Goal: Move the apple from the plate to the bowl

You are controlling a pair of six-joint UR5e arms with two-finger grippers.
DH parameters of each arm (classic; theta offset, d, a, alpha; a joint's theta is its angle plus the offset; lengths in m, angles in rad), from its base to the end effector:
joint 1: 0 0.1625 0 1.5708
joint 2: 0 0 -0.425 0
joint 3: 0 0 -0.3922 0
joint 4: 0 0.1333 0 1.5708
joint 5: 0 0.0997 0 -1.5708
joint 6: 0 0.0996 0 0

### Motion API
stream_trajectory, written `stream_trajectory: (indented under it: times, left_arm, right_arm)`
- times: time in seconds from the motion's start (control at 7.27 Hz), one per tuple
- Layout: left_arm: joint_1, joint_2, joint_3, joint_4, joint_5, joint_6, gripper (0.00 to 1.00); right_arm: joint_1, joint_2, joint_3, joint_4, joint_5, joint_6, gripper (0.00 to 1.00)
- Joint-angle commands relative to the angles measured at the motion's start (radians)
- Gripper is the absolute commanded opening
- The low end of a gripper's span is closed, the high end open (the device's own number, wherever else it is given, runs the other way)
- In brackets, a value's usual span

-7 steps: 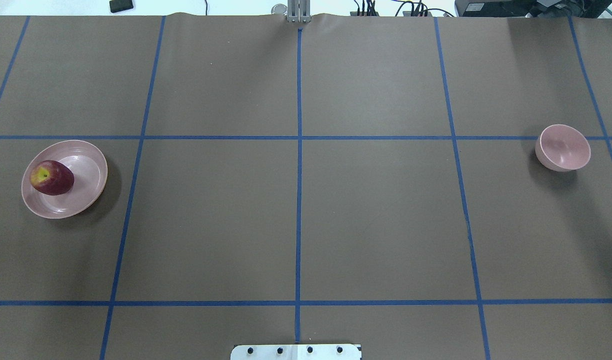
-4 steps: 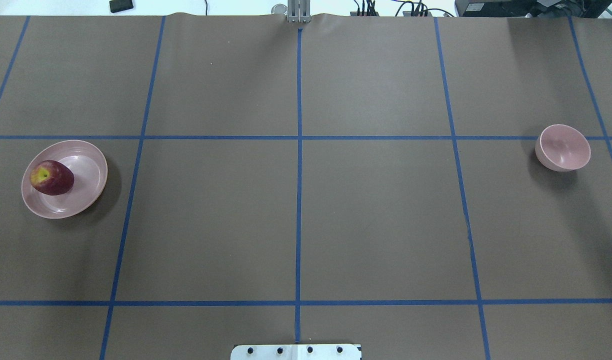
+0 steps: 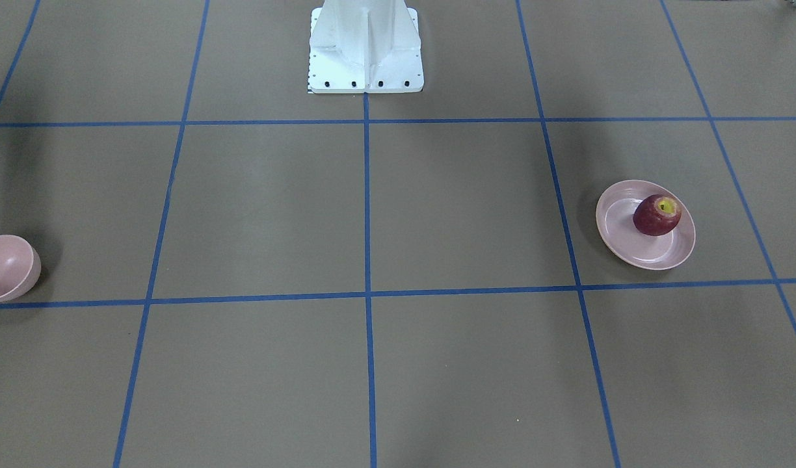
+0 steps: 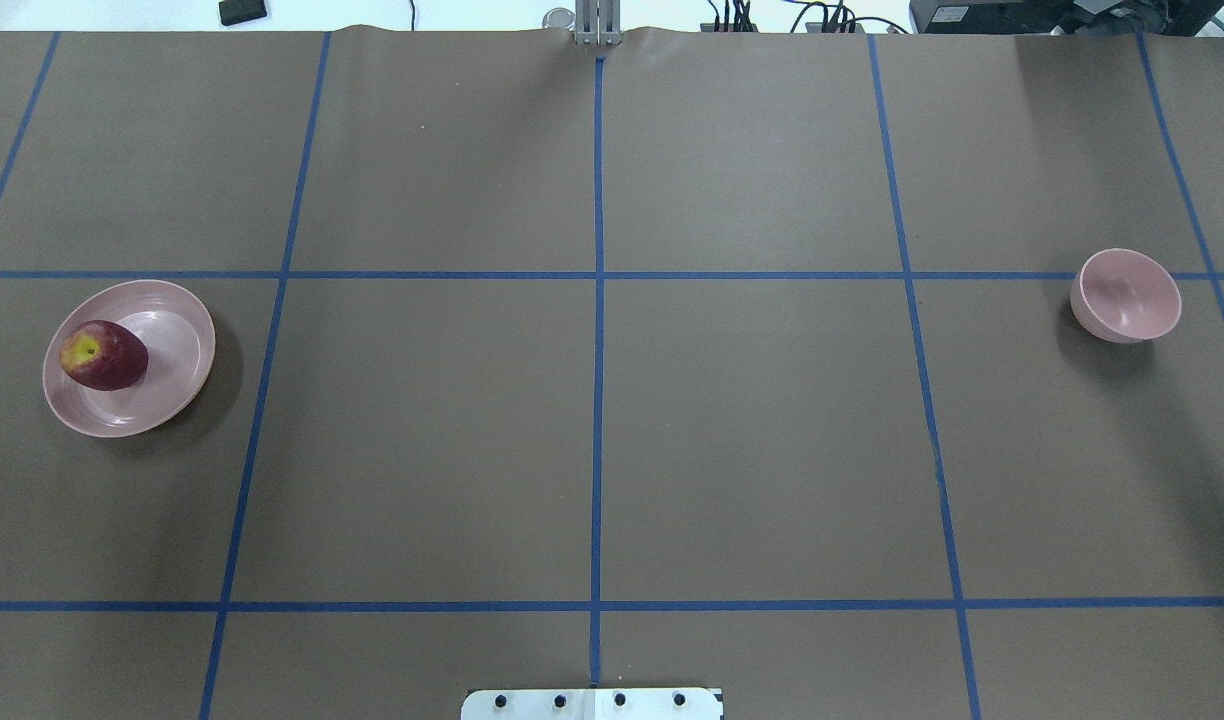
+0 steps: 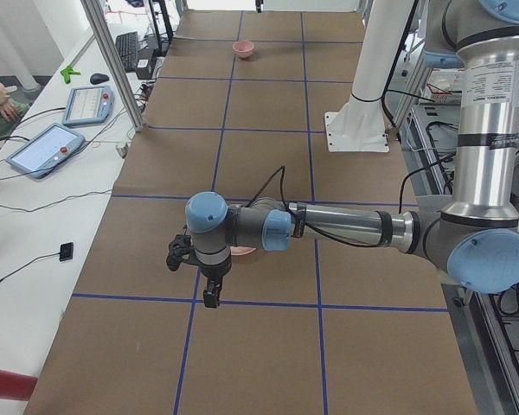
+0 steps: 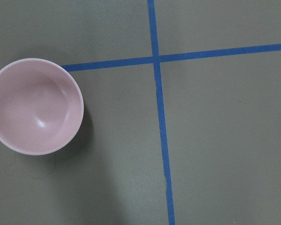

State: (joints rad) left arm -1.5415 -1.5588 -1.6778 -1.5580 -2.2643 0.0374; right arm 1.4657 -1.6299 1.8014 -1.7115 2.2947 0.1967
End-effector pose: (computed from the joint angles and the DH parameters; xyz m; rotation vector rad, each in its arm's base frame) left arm -0.0552 -0.4928 0.6184 0.0817 0.6930 0.0925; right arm 0.0184 -0.4678 0.5913 -0.0797 -0.7202 0.0764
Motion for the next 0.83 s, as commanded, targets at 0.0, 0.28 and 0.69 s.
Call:
stream_trajectory:
  times: [0.0, 0.28, 0.69]
  left_arm:
    - [0.007, 0.008, -0.008, -0.007, -0.008, -0.004, 0.99]
    - [0.014, -0.003, -0.023, -0.011, -0.011, -0.002, 0.99]
    - [0.014, -0.003, -0.010, -0.051, -0.009, 0.001, 0.99]
  right_arm:
    - [-0.002, 0.010, -0.005, 0.106, 0.002, 0.003, 1.00]
    - [-0.062, 0.080, -0.037, 0.196, 0.002, 0.006, 1.00]
    - [-0.108, 0.133, -0.280, 0.485, 0.118, 0.021, 1.00]
